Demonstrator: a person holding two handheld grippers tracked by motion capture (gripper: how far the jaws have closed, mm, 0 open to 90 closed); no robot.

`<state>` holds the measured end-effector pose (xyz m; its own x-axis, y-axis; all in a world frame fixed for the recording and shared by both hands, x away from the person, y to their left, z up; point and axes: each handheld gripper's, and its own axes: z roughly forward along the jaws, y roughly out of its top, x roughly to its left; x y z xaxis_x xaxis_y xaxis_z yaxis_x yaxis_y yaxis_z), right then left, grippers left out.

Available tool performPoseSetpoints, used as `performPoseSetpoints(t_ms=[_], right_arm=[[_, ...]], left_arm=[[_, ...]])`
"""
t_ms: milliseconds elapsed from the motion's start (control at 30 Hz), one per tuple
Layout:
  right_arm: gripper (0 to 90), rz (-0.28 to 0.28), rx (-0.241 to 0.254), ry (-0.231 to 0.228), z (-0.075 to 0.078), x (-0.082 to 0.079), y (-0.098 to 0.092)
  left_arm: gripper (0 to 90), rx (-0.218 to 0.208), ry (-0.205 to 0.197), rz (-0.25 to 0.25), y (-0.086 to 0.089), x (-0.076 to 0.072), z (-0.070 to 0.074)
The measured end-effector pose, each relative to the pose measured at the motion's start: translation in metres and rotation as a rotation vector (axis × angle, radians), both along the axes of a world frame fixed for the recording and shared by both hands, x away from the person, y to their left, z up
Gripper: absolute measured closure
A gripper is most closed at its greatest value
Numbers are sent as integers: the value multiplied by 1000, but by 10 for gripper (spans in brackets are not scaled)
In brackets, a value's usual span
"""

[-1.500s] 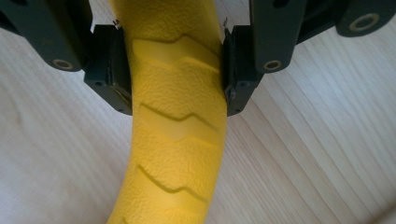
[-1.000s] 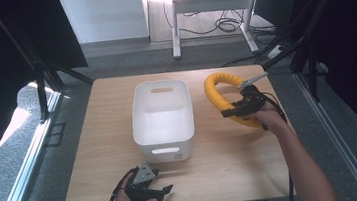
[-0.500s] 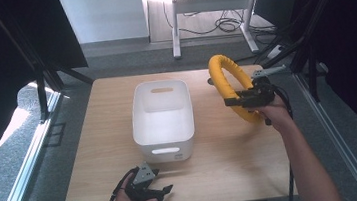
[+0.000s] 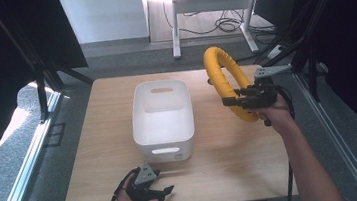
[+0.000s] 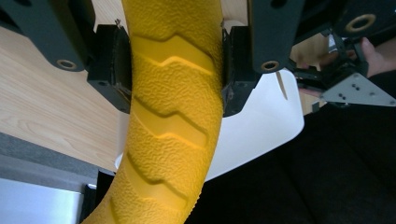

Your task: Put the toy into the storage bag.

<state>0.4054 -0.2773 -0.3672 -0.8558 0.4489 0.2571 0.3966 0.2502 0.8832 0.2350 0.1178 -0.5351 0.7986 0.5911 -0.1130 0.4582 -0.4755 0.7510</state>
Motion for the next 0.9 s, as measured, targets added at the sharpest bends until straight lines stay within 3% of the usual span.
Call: performPoseSetpoints(t_ms=[233, 433, 900], right_arm=[[518, 30, 37, -19, 5, -6, 7], [518, 47, 36, -24, 6, -10, 14], [518, 75, 67, -44, 15, -15, 26]], left_arm=[[260, -3, 4, -1, 1, 1, 0], [259, -25, -6, 0, 5, 1, 1], [259, -28, -2, 8, 6, 2, 2]])
